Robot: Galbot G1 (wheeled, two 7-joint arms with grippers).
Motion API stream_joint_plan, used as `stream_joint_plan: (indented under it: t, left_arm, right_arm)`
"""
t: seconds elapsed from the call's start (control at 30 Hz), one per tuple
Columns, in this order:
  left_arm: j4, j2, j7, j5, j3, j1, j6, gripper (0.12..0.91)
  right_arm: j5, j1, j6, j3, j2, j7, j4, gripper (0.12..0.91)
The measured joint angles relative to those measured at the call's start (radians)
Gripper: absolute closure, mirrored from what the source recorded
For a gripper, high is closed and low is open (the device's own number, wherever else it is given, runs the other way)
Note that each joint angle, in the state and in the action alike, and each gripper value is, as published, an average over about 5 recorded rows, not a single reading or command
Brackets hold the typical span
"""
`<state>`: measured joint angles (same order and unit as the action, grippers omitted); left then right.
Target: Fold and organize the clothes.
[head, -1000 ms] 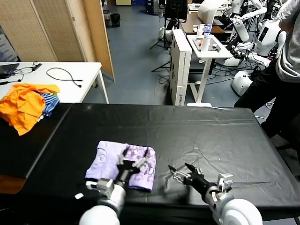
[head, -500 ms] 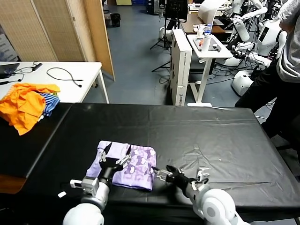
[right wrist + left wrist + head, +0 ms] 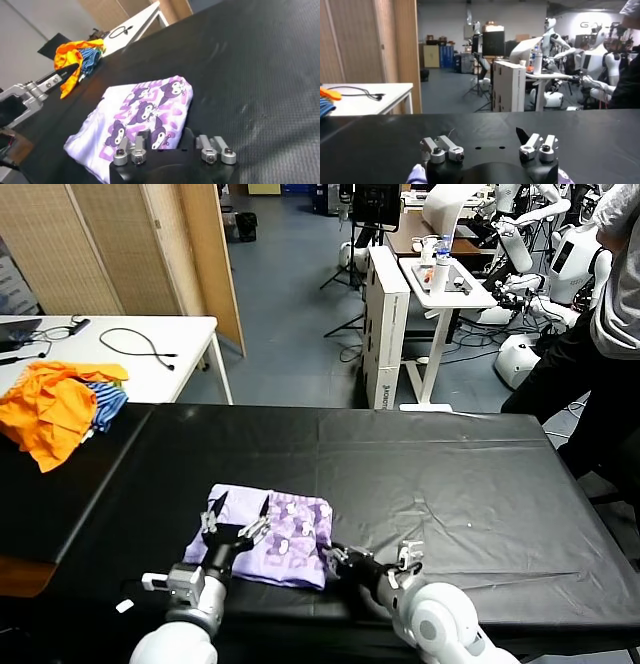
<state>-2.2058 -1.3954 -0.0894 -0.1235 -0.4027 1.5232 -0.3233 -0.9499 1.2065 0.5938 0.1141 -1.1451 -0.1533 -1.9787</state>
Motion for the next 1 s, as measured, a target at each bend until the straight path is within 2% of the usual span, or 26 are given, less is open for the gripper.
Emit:
stream_joint_plan:
  t: [0.07,0.13,0.27,0.37,0.47,0.63,0.73,0.8,0.9,1.0]
  left_arm:
    - [0.0,0.001,-0.001,0.001,-0.003,0.001,-0.002,0.123]
    - [0.0,0.003,-0.002,0.001,-0.008,0.002,-0.003,0.123]
    - [0.0,0.003,-0.002,-0.008,-0.014,0.003,-0.001,0.123]
    - [0.0,0.0,-0.002,-0.022,-0.015,0.005,0.001,0.123]
    - [0.001,-0.002,-0.01,-0.046,-0.019,0.005,0.004,0.123]
    - [0.0,0.012,-0.044,-0.119,-0.036,0.004,0.002,0.123]
    - [-0.005,0.029,-0.043,-0.166,-0.053,0.008,-0.003,0.123]
    - [-0.014,0.044,-0.036,-0.193,-0.065,0.016,-0.005,0.123]
    - [-0.029,0.07,-0.042,-0.228,-0.08,0.036,0.016,0.123]
    - [-0.04,0.097,-0.079,-0.267,-0.095,0.063,0.04,0.123]
  right_arm:
    - [-0.001,-0.01,0.008,0.006,0.007,-0.005,0.001,0.831]
    - [-0.004,-0.022,0.023,0.017,0.018,-0.012,0.004,0.88]
    - [-0.01,-0.055,0.058,0.036,0.048,-0.021,0.015,0.881]
    - [-0.009,-0.078,0.091,0.045,0.073,-0.012,0.019,0.862]
    - [0.006,-0.083,0.123,0.058,0.092,0.0,0.01,0.739]
    - [0.047,-0.048,0.14,0.091,0.12,0.006,-0.033,0.421]
    - [0.079,-0.006,0.129,0.121,0.136,0.005,-0.072,0.241]
    - [0.109,0.026,0.109,0.145,0.144,0.016,-0.101,0.162]
    - [0.185,0.086,0.052,0.191,0.149,0.054,-0.152,0.124]
    - [0.288,0.161,-0.027,0.238,0.143,0.08,-0.205,0.119]
